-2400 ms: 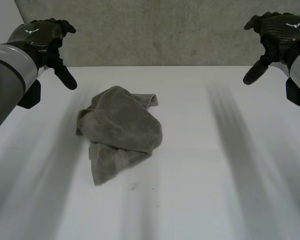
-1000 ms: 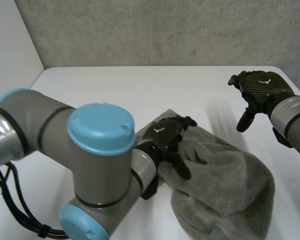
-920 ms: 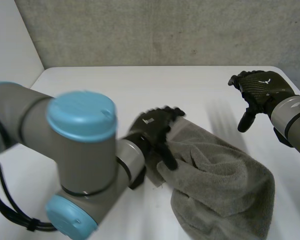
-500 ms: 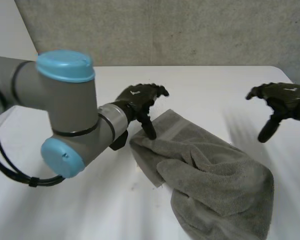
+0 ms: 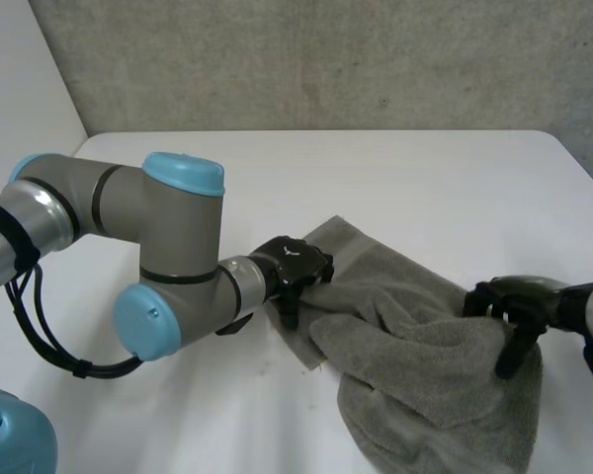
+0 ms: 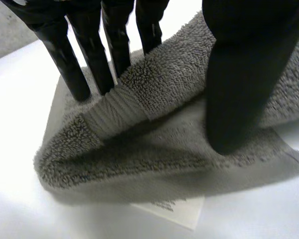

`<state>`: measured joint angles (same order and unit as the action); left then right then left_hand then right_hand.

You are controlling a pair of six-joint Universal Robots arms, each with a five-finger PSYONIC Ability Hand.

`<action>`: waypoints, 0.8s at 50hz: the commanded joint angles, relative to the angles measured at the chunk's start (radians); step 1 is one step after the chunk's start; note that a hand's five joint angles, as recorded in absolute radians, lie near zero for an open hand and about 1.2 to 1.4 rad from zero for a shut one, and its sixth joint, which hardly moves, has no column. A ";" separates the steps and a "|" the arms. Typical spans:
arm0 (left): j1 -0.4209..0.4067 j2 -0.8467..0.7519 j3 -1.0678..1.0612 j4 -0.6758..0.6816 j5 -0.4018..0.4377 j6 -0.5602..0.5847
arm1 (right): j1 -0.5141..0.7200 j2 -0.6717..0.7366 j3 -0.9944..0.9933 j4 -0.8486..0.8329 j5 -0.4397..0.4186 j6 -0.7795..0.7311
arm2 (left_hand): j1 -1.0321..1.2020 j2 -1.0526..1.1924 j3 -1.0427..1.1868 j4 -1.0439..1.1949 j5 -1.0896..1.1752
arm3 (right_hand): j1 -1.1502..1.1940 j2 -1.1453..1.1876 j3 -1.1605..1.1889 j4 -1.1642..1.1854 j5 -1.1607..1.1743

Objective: Fold the towel.

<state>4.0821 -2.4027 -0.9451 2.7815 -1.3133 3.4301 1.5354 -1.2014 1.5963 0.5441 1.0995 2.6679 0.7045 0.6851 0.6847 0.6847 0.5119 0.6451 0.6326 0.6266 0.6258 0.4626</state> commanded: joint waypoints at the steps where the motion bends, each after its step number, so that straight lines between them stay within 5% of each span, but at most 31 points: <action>1: 0.001 0.014 -0.008 0.021 -0.015 0.001 | 0.097 0.010 -0.103 -0.073 0.031 -0.005 | 0.692 0.711 0.712 0.712 0.710 | 0.751 0.764 0.770 0.770 0.759; 4: 0.001 0.025 0.025 0.047 -0.027 -0.002 | 0.121 -0.001 -0.160 -0.108 0.033 -0.005 | 0.692 0.711 0.712 0.712 0.710 | 0.751 0.764 0.770 0.771 0.759; 11: 0.061 0.177 0.258 0.228 -0.283 -0.093 | 0.186 -0.092 -0.439 -0.506 0.043 0.004 | 0.692 0.711 0.712 0.712 0.710 | 0.751 0.764 0.770 0.771 0.759; 16: 0.096 0.284 0.263 0.296 -0.360 -0.213 | 0.235 -0.136 -0.438 -0.705 0.051 0.030 | 0.692 0.711 0.712 0.712 0.710 | 0.751 0.764 0.770 0.771 0.759; 26: 0.147 0.422 -0.176 0.316 -0.284 -0.299 | 0.278 -0.118 -0.260 -0.562 0.039 0.029 | 0.692 0.711 0.712 0.712 0.710 | 0.751 0.764 0.770 0.771 0.759; 40: 0.199 0.502 -0.823 0.428 -0.230 -0.204 | 0.308 0.013 0.057 -0.316 0.054 -0.394 | 0.692 0.711 0.712 0.712 0.710 | 0.751 0.764 0.770 0.771 0.759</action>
<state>4.2627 -1.9440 -1.5756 3.1956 -1.5434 3.1537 1.8306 -1.2008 1.5411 0.1360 1.1509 2.4200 1.1844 1.2173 1.2160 1.2168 1.0286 1.3130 1.3213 1.3238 1.3328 1.1475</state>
